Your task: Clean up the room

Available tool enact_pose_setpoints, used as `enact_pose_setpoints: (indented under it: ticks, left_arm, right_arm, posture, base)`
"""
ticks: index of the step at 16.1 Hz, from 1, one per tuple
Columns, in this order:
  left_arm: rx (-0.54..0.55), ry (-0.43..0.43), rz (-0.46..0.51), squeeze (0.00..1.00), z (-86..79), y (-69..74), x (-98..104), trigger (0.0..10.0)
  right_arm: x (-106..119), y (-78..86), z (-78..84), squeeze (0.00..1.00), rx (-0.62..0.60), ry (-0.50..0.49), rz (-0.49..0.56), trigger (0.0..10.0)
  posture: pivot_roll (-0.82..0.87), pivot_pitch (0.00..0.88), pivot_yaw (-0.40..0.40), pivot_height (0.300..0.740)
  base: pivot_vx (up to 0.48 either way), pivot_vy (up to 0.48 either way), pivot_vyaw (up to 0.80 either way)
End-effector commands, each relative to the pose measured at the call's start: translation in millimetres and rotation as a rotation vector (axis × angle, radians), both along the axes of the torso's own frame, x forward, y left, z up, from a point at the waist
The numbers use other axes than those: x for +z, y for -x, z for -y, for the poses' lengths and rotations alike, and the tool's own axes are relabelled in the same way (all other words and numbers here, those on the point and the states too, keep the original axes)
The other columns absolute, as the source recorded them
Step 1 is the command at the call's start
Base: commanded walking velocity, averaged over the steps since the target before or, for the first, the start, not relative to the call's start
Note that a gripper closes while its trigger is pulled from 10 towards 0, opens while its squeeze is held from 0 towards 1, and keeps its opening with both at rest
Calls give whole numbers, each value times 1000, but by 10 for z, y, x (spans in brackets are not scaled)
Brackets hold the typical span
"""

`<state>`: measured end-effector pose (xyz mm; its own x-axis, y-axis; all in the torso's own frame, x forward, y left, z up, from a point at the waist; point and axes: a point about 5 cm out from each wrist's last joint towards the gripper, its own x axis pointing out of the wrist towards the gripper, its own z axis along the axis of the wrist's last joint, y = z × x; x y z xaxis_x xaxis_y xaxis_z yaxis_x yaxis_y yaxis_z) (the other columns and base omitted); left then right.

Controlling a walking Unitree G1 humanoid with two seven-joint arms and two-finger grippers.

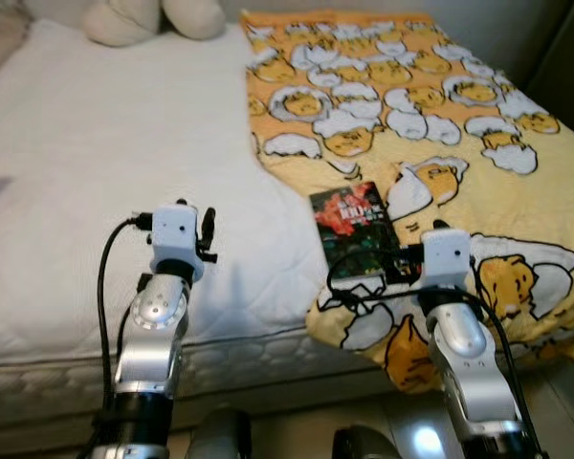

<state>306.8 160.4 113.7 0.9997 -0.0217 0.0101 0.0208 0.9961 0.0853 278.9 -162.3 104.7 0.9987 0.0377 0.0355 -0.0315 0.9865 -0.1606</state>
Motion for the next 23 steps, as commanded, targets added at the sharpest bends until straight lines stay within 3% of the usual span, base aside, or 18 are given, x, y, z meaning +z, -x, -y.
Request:
enact_pose_setpoints:
  ticks: [1, 3, 4, 11, 17, 18, 23]
  left_arm:
    - [11, 33, -26, 1000, 8, -6, -19, 10000]
    - [5, 51, -36, 1000, 43, -21, -18, 10000]
    - [3, 61, -45, 1000, 60, -23, -30, 10000]
    - [6, 61, -77, 1000, 84, -34, -54, 10000]
    - [-32, 54, -75, 1000, 124, -81, -48, 10000]
    - [-60, 6, -82, 0, 169, -100, -54, 10000]
    - [-118, 38, -74, 0, 214, -97, -35, 10000]
  right_arm:
    - [-12, -10, 33, 1000, -15, 1, 1, 10000]
    - [-34, -20, 33, 973, -12, 21, -9, 10000]
    - [-38, -27, 38, 0, -14, 21, -7, 10000]
    - [-48, -37, 57, 0, -27, 42, -8, 10000]
    - [-73, -5, 74, 0, -46, 46, -18, 10000]
    - [-79, -4, 76, 0, -45, 49, -21, 10000]
    - [-88, 6, 63, 0, -44, 42, -14, 10000]
  posture:
    - [-5, 0, 11, 683]
    - [-7, 0, 11, 683]
    - [-7, 0, 12, 683]
    - [-4, 1, 18, 683]
    - [-14, 5, 17, 683]
    - [-15, 2, 19, 683]
    - [-10, 0, 22, 683]
  base:
    - [0, -450, 0]
    - [0, -437, 0]
    - [0, -424, 0]
    - [0, -423, 0]
    - [49, -416, 565]
    - [0, 0, 0]
    - [251, 0, 0]
